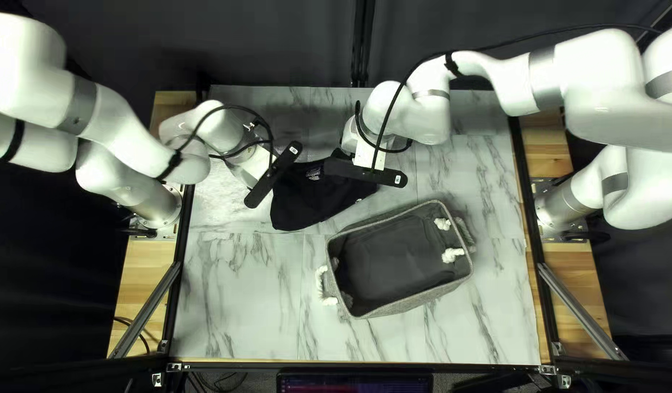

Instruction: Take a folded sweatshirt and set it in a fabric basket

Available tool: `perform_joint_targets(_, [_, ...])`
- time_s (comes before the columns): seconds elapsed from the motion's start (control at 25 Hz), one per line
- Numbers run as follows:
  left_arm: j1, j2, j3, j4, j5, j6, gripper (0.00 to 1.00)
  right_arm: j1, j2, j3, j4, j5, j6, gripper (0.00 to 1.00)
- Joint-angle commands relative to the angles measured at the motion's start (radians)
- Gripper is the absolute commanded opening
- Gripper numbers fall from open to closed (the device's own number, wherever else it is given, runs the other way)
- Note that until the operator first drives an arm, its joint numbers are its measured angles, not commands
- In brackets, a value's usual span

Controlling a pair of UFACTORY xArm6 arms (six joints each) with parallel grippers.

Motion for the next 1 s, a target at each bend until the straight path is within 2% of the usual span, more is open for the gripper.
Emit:
perform_joint_targets(0.04, [-0.038, -0.058, -0.082, 0.054, 0.129, -0.071, 0.0, 0.023, -0.055, -0.017, -0.026, 0.067, 0.021, 0.0])
perform_joint_targets(0.16, [-0.06, -0.063, -0.132, 0.082, 0.181, -0.106, 0.0, 0.034, -0.089, -0.026, -0.042, 0.108, 0.028, 0.0])
perform_joint_targets(0.48, [-0.085, 0.019, -0.321, 0.144, 0.297, -0.15, 0.0, 0.064, -0.184, -0.068, -0.087, 0.251, 0.048, 0.0])
perform_joint_targets(0.76, [-0.178, 0.135, -0.49, 0.199, 0.37, -0.238, 0.0, 0.135, -0.278, -0.036, -0.126, 0.315, 0.109, 0.0])
perform_joint_targets(1.0, [-0.27, 0.253, -0.636, 0.239, 0.425, -0.321, 0.0, 0.233, -0.355, 0.006, -0.151, 0.363, 0.202, 0.0])
